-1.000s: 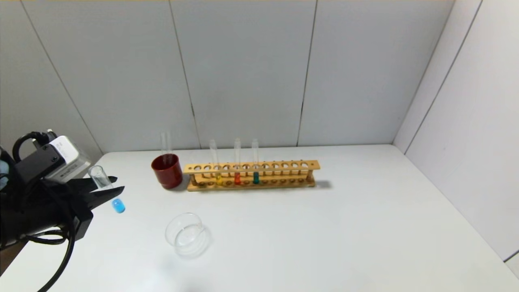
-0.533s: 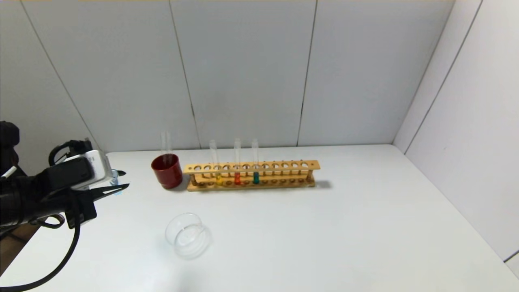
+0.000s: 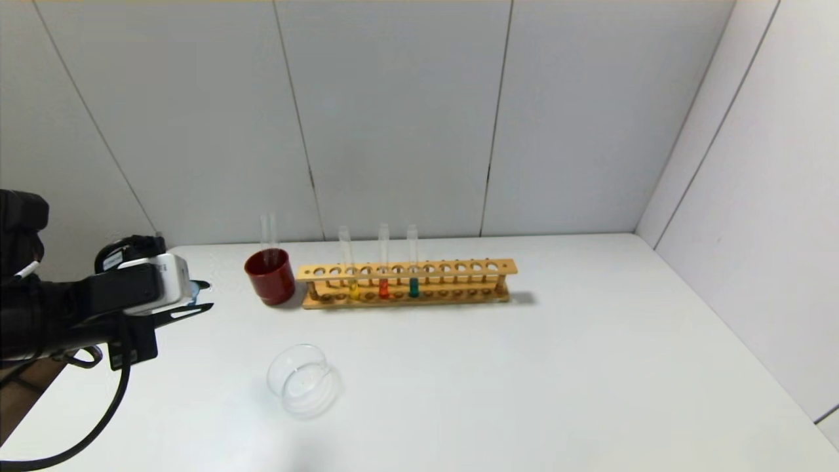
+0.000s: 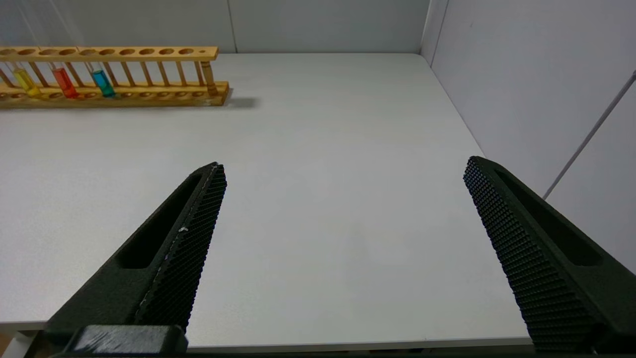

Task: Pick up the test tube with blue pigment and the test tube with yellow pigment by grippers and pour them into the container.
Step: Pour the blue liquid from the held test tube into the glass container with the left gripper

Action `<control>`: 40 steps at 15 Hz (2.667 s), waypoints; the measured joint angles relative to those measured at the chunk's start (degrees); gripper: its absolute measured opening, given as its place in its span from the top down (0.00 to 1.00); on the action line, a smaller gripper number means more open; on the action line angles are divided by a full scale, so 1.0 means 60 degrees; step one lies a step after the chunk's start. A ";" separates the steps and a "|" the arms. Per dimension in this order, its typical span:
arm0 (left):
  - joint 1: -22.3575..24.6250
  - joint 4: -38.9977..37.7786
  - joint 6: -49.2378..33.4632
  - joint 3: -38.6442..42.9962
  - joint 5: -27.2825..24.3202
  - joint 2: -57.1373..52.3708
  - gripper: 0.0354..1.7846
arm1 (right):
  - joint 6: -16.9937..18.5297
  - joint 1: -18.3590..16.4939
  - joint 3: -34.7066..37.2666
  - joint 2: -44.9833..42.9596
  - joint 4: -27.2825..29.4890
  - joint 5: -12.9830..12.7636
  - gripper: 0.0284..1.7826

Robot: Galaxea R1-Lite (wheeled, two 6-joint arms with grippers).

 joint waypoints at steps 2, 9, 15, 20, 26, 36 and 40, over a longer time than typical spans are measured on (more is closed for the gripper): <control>0.0014 -0.0065 0.0386 0.0110 0.0022 0.0033 0.84 | 0.0000 0.0000 0.0000 0.0000 0.0000 0.0000 0.02; 0.0319 -0.0542 0.2532 0.0104 0.0037 0.0441 0.84 | 0.0000 0.0000 0.0000 0.0000 0.0000 -0.0004 0.02; 0.0061 -0.1591 0.3586 0.0008 -0.0069 0.1520 0.84 | 0.0004 0.0000 0.0000 0.0000 0.0000 -0.0004 0.02; -0.0205 -0.2064 0.4313 0.0091 -0.0061 0.2233 0.84 | -0.0004 0.0000 0.0000 0.0000 0.0000 -0.0004 0.02; -0.0654 -0.4742 0.4547 0.0238 -0.0256 0.3730 0.84 | 0.0000 0.0000 0.0000 0.0000 0.0000 0.0000 0.02; -0.0801 -0.5004 0.5467 0.0169 -0.0307 0.4443 0.84 | 0.0000 0.0000 0.0000 0.0000 0.0000 0.0000 0.02; -0.0807 -0.5008 0.5591 0.0069 -0.0313 0.4474 0.84 | 0.0004 0.0000 0.0000 0.0000 0.0000 0.0000 0.02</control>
